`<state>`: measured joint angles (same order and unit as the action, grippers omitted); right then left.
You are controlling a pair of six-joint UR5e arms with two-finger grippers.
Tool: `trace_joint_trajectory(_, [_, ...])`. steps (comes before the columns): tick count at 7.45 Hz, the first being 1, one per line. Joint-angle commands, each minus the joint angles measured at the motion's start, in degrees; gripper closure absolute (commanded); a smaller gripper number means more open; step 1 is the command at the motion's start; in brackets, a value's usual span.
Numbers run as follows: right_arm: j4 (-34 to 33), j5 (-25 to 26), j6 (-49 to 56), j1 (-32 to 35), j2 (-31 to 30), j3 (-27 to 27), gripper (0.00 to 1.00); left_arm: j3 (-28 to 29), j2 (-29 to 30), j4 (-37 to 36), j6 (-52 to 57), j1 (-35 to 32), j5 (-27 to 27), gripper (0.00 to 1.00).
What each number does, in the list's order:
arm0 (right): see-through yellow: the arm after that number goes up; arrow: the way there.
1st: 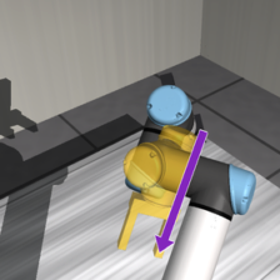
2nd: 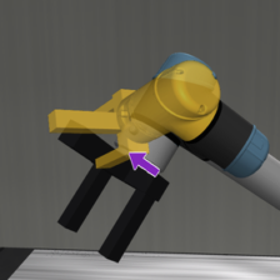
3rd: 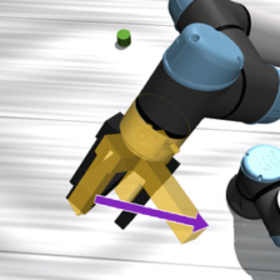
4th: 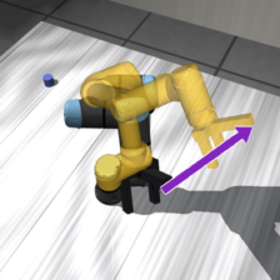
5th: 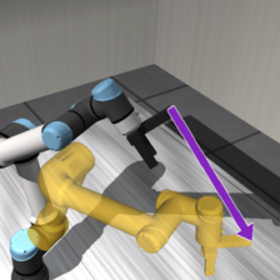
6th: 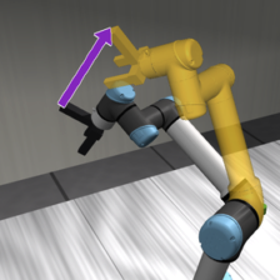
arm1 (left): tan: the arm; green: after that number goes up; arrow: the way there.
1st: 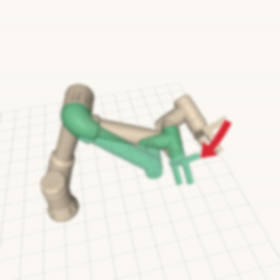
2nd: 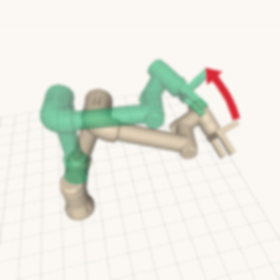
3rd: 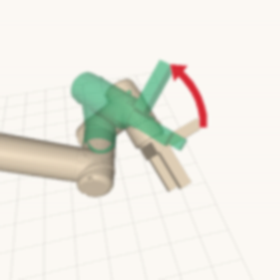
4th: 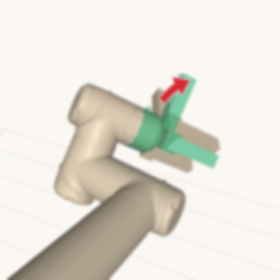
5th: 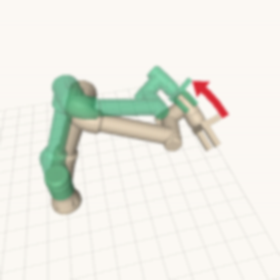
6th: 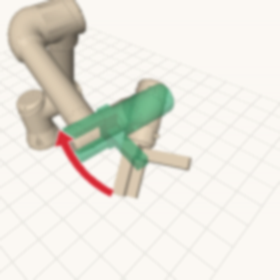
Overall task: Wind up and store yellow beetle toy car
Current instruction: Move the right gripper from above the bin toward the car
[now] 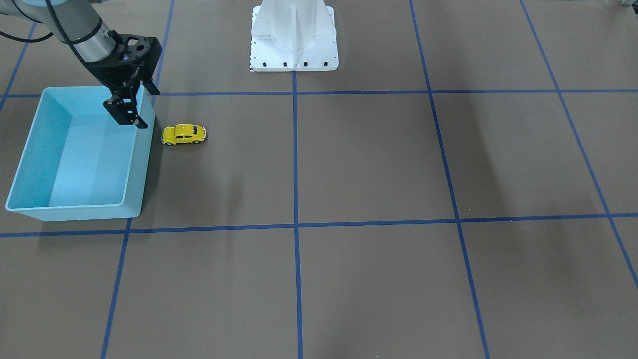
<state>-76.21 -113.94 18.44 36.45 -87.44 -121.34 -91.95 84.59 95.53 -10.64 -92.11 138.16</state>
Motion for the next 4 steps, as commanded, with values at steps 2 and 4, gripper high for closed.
trace_joint_trajectory(2, [1.1,9.3,0.0,-9.3,-0.2,2.1,0.00,0.1,-0.3,0.0,-0.3,0.0,-0.5,0.00])
trace_joint_trajectory(4, [0.9,10.1,-0.3,-11.0,0.6,3.6,0.00,0.0,-0.3,0.0,-0.4,0.0,-0.6,0.00])
